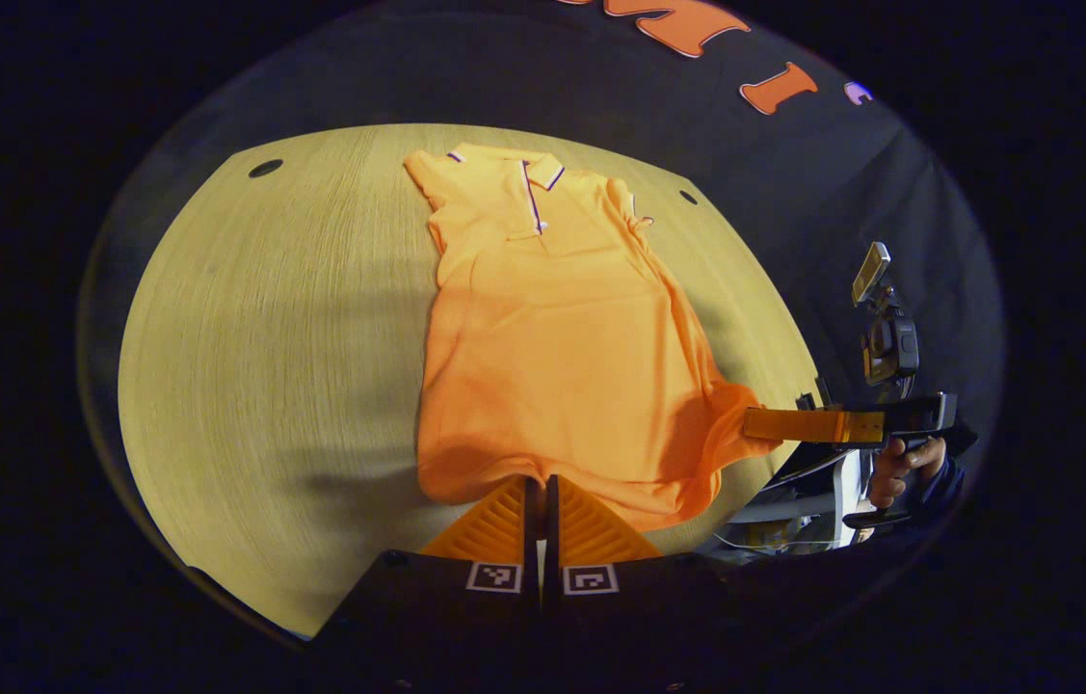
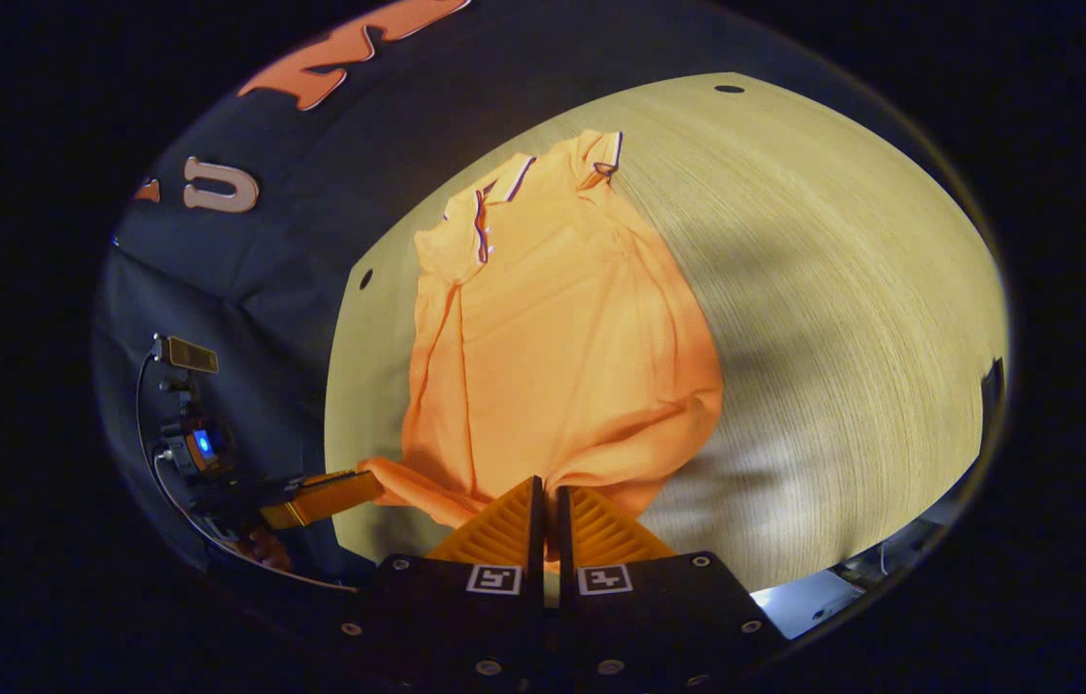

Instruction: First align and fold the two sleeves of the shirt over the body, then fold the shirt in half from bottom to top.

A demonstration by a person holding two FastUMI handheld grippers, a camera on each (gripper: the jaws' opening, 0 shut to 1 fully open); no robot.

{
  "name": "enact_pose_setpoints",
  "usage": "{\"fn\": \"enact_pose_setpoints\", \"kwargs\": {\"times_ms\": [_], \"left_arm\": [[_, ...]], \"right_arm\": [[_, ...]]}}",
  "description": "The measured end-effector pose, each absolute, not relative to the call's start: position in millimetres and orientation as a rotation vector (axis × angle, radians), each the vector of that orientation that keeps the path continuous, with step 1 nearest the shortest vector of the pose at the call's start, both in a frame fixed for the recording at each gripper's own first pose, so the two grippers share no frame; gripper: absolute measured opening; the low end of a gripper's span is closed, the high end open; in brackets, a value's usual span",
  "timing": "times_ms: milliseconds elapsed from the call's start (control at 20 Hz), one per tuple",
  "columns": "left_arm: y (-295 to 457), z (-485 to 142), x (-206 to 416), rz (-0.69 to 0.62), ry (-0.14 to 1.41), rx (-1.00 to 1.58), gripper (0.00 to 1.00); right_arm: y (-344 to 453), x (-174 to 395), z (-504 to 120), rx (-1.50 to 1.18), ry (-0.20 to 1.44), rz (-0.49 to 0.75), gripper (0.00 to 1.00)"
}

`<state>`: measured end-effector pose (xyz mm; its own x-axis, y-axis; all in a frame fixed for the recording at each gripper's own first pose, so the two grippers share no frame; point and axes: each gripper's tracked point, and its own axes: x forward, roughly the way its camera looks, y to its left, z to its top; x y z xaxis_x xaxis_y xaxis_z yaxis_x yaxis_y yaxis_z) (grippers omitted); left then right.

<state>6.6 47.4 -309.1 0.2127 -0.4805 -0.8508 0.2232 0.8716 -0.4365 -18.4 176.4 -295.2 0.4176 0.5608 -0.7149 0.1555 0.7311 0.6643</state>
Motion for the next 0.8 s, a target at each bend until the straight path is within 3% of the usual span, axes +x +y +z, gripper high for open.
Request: {"fn": "enact_pose_setpoints", "kwargs": {"times_ms": [350,800], "left_arm": [[52.0,-276.7,79.1,-0.561,1.156,-0.233,0.01],[48.1,-265.2,182.3,-0.395,1.035,-0.247,0.01]], "right_arm": [[161.7,38.7,-253.4,0.779,0.997,0.238,0.07],[131.0,148.6,-232.8,0.786,0.903,0.336,0.07]]}}
